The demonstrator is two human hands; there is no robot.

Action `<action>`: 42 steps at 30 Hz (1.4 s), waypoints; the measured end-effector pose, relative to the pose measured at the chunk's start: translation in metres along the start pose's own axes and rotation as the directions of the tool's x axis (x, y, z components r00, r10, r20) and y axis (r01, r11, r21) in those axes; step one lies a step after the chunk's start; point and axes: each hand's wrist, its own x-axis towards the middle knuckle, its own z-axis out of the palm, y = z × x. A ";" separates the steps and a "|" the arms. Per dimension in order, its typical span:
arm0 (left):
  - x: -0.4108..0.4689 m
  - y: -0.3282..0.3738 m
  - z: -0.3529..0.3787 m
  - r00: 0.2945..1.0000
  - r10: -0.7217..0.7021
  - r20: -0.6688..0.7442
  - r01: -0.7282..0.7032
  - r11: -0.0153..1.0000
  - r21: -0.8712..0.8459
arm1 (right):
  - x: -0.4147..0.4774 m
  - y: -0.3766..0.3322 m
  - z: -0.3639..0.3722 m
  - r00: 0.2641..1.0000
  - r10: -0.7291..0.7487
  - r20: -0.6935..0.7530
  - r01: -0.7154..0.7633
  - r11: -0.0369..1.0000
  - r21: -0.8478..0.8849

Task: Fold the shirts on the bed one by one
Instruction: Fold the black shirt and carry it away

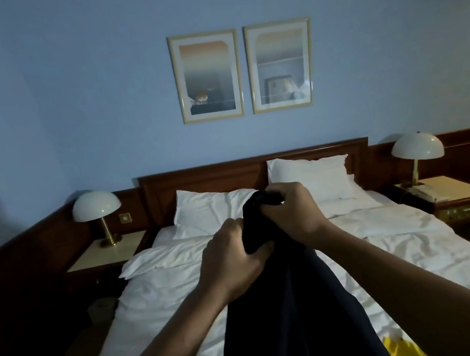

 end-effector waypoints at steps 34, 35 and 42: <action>0.103 -0.065 -0.138 0.977 -0.053 -0.205 0.082 0.988 0.134 | -0.018 0.087 -0.058 0.931 0.359 -0.069 -0.363 0.930 -0.062; 0.099 -0.072 -0.137 0.966 -0.093 -0.241 0.135 0.977 0.164 | -0.016 0.084 -0.053 0.938 0.332 -0.102 -0.340 0.938 -0.070; 0.069 -0.106 -0.139 0.910 -0.401 -0.101 0.249 0.726 -0.642 | -0.004 0.054 -0.032 0.925 0.132 -0.357 -0.175 0.980 -0.092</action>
